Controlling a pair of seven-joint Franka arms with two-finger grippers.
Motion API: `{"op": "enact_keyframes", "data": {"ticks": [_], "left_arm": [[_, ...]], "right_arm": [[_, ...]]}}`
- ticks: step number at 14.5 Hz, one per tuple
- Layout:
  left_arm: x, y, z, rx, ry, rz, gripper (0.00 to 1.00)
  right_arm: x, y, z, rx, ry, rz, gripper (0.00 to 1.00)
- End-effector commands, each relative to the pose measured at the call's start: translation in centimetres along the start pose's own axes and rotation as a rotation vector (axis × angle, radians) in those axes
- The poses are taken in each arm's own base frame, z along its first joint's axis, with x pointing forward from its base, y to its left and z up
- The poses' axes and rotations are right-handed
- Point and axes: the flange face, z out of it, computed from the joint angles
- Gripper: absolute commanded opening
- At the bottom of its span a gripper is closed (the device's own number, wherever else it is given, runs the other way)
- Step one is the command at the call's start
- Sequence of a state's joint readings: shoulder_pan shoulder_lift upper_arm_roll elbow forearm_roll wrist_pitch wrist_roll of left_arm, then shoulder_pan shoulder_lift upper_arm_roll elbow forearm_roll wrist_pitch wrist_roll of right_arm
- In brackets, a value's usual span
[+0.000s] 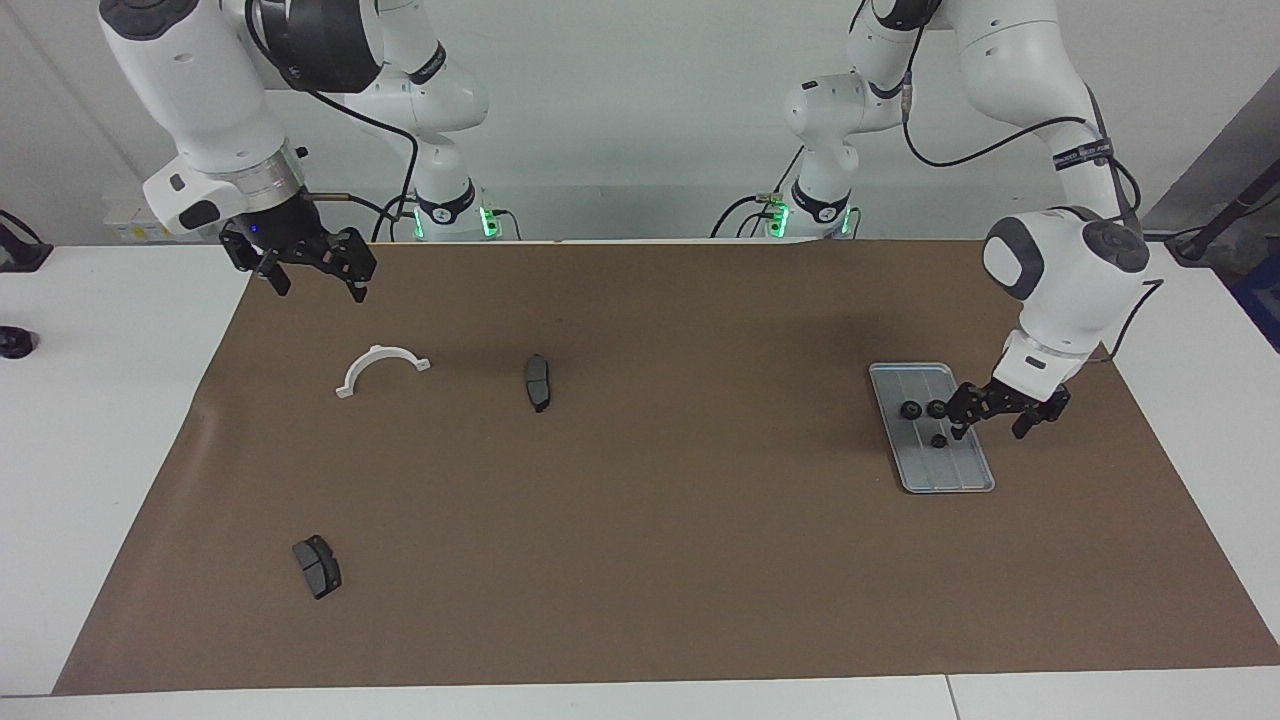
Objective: Place bearing gear from tray to pile
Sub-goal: 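Reach the left gripper into the silver tray and grasp a black gear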
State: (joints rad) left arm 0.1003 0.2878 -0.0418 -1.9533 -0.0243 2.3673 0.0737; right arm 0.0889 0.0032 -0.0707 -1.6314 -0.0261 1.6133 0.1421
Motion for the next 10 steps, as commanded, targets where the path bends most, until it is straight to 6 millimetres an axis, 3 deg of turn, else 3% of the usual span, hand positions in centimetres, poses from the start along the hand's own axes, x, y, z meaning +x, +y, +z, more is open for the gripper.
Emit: {"op": "enact_keyframes", "data": {"ticks": [1,3,6,10], "left_arm": [[-1.7,0.7,1.6,0.004,0.007,-0.047,0.81],[-1.8,0.6,2.0,0.004,0.002,-0.062,0.67],[-2.3,0.8,3.2,0.004,0.008,-0.091,0.57],[-3.2,1.3,4.3,0.004,0.027,-0.095,0.57]], "right_arm": [[-0.6,0.4,-0.1,0.006,0.008,-0.001,1.00],[-0.6,0.4,-0.1,0.006,0.008,-0.001,1.00],[-0.6,0.4,-0.1,0.006,0.008,-0.001,1.00],[-0.5,0.7,-0.1,0.007,0.008,0.003,1.00]]}}
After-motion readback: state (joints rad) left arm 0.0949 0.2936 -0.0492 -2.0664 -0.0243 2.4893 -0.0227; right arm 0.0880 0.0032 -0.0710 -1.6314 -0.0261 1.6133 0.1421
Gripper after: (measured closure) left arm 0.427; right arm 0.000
